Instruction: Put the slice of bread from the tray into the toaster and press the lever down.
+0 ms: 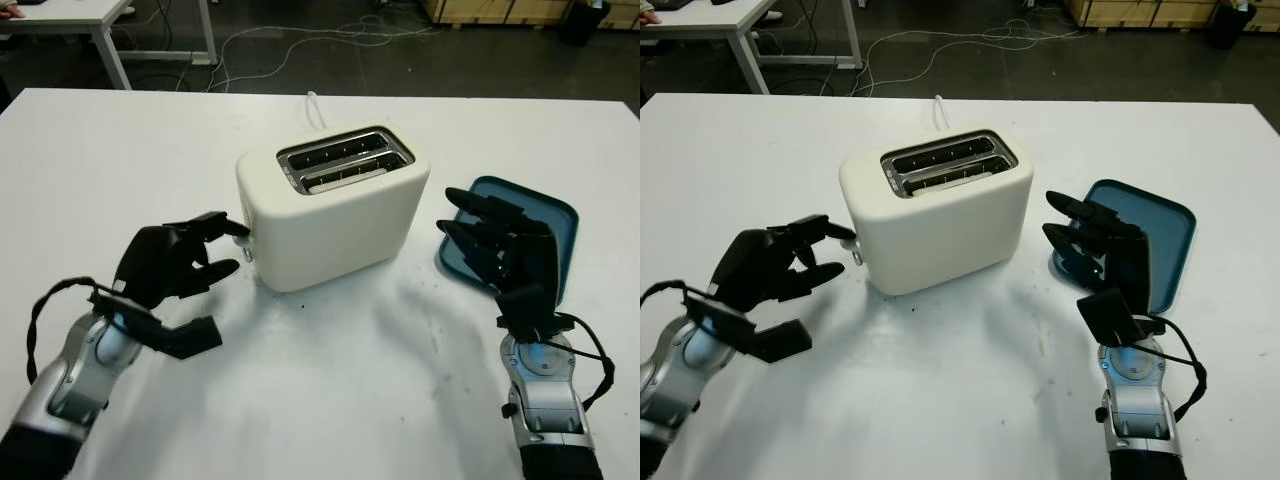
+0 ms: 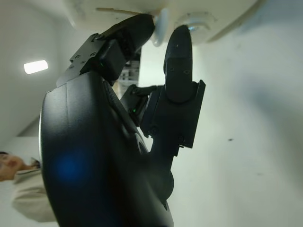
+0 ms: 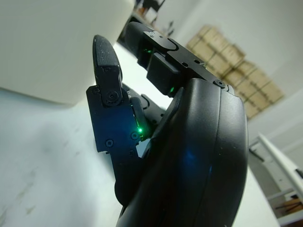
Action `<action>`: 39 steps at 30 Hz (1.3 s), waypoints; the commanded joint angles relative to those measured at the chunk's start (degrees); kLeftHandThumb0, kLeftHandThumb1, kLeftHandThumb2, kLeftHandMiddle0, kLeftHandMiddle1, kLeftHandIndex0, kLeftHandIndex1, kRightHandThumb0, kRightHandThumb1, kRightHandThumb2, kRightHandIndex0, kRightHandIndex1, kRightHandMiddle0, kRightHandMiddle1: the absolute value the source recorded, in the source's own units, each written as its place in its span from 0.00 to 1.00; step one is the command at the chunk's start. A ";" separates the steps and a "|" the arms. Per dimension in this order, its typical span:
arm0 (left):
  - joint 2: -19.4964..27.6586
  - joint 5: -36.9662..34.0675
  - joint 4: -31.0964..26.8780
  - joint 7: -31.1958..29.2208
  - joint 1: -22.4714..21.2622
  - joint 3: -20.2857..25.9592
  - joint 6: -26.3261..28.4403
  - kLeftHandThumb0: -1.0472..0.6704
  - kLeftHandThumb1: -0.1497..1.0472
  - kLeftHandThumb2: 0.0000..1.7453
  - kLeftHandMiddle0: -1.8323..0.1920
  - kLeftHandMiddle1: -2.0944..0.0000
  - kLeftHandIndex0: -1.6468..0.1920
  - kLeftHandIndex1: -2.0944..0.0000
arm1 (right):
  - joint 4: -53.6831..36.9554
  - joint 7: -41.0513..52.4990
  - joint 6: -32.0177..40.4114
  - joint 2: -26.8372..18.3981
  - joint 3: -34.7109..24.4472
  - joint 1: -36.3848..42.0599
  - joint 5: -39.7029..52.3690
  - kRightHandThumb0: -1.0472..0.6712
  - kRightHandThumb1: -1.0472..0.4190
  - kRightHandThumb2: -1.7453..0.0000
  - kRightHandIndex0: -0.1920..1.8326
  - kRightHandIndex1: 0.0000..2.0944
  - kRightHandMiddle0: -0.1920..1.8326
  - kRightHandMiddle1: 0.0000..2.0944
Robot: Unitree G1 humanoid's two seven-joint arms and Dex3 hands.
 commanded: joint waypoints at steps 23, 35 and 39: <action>-12.11 -0.70 -17.59 -0.84 8.00 13.16 22.15 0.09 0.89 0.14 0.77 0.68 0.67 0.98 | -6.31 6.06 4.70 -10.86 -2.81 2.38 -3.08 0.19 0.12 1.00 0.38 0.00 0.35 0.00; -10.42 0.56 -16.10 -2.81 3.82 12.80 24.16 0.11 0.89 0.17 0.74 0.74 0.64 0.99 | -4.87 4.06 4.77 -10.72 -2.88 -0.67 -4.07 0.22 0.13 1.00 0.37 0.00 0.35 0.00; -9.93 1.15 -17.07 -3.73 3.35 13.06 25.14 0.11 0.89 0.18 0.73 0.76 0.64 0.99 | -4.98 3.86 4.80 -10.49 -2.84 -1.02 -3.86 0.23 0.13 1.00 0.38 0.00 0.35 0.00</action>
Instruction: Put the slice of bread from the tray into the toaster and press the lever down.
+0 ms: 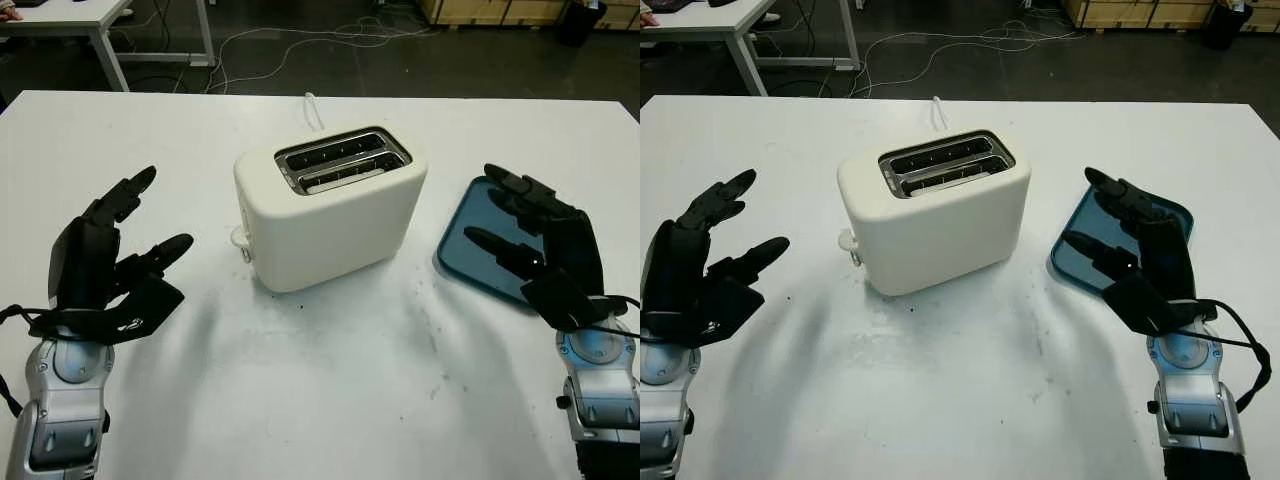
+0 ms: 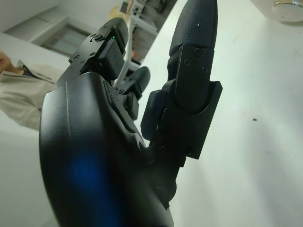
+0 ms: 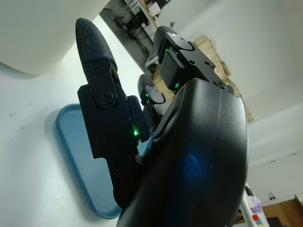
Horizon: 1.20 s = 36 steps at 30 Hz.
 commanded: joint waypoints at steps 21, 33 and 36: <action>5.34 3.41 -0.36 -0.76 -1.59 2.13 -0.14 0.14 0.89 0.16 0.68 0.79 0.60 0.99 | -0.58 -0.26 2.10 -1.19 -0.88 -0.37 -0.46 0.21 0.09 0.99 0.41 0.00 0.37 0.00; 5.65 3.59 -0.05 -0.77 -1.81 1.79 -0.40 0.15 0.89 0.16 0.68 0.78 0.60 0.99 | -0.28 0.35 1.88 -1.42 -0.76 -0.63 -0.18 0.20 0.09 1.00 0.41 0.00 0.38 0.00; 5.50 3.45 -0.04 -0.84 -1.83 1.70 -0.36 0.15 0.89 0.15 0.68 0.78 0.60 0.99 | -0.25 0.27 1.69 -1.30 -0.68 -0.55 -0.18 0.20 0.09 1.00 0.41 0.00 0.38 0.00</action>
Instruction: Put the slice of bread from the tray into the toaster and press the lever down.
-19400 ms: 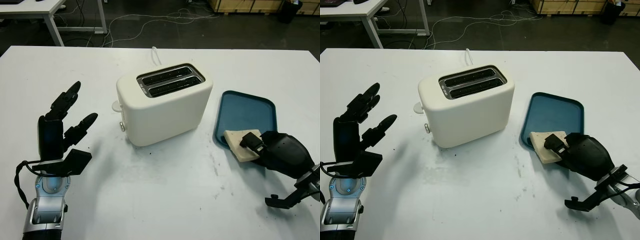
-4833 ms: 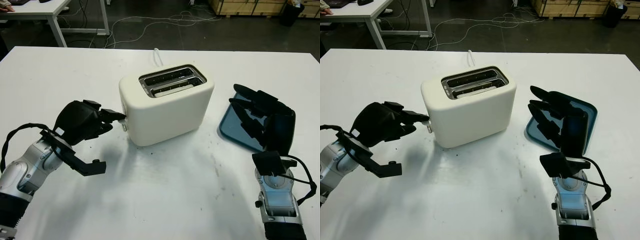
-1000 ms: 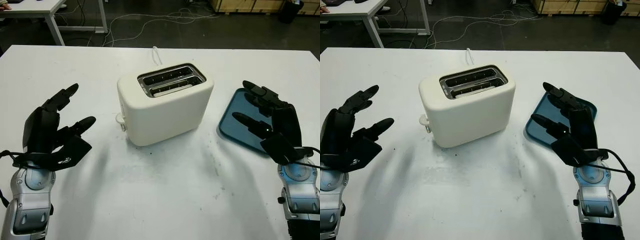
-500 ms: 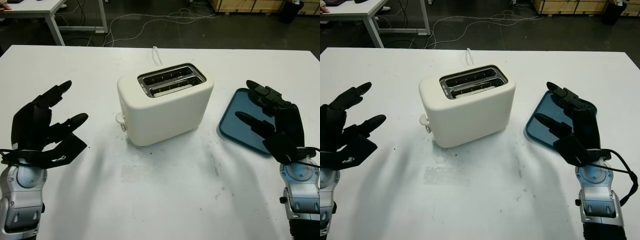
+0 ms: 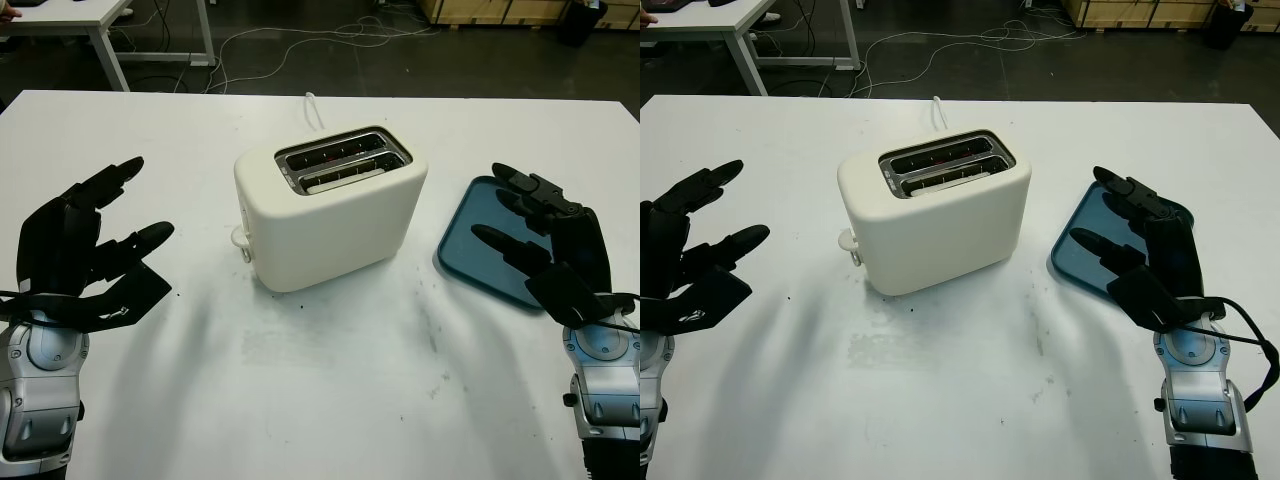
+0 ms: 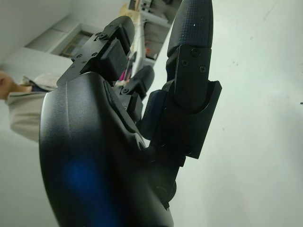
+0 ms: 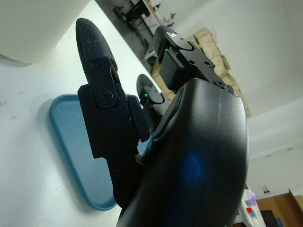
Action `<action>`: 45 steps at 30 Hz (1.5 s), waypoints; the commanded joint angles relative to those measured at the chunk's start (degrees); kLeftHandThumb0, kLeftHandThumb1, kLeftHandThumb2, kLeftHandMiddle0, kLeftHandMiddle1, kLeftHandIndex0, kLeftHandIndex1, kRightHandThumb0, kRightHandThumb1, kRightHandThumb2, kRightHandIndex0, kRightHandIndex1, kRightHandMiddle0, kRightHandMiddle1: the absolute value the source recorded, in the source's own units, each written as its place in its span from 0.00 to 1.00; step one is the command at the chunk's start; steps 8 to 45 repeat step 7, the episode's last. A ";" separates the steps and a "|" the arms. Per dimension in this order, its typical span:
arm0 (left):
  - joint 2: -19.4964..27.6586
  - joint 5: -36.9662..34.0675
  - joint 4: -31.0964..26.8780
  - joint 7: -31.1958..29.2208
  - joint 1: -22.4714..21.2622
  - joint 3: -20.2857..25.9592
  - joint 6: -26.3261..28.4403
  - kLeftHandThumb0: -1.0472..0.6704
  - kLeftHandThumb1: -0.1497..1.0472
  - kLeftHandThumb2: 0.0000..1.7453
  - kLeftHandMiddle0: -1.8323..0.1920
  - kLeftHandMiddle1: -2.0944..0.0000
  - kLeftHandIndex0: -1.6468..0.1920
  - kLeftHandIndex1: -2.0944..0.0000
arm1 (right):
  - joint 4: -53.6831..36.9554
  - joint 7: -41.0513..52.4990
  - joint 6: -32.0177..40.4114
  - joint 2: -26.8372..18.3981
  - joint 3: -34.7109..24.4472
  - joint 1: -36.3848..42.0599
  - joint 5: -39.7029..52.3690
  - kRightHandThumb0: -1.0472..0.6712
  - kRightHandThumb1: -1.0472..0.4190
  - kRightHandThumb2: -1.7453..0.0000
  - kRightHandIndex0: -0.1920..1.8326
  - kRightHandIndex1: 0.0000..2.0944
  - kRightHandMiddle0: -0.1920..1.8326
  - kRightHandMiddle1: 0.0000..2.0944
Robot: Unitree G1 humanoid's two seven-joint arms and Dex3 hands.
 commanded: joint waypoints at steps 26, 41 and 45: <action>-0.01 0.60 0.22 -0.16 -0.30 -0.50 -0.02 0.14 0.89 0.15 0.68 0.78 0.60 0.99 | -1.01 0.06 0.57 0.20 0.10 -0.15 0.28 0.21 0.09 1.00 0.41 0.00 0.38 0.00; -0.01 0.60 0.22 -0.16 -0.30 -0.50 -0.02 0.14 0.89 0.15 0.68 0.78 0.60 0.99 | -1.01 0.06 0.57 0.20 0.10 -0.15 0.28 0.21 0.09 1.00 0.41 0.00 0.38 0.00; -0.01 0.60 0.22 -0.16 -0.30 -0.50 -0.02 0.14 0.89 0.15 0.68 0.78 0.60 0.99 | -1.01 0.06 0.57 0.20 0.10 -0.15 0.28 0.21 0.09 1.00 0.41 0.00 0.38 0.00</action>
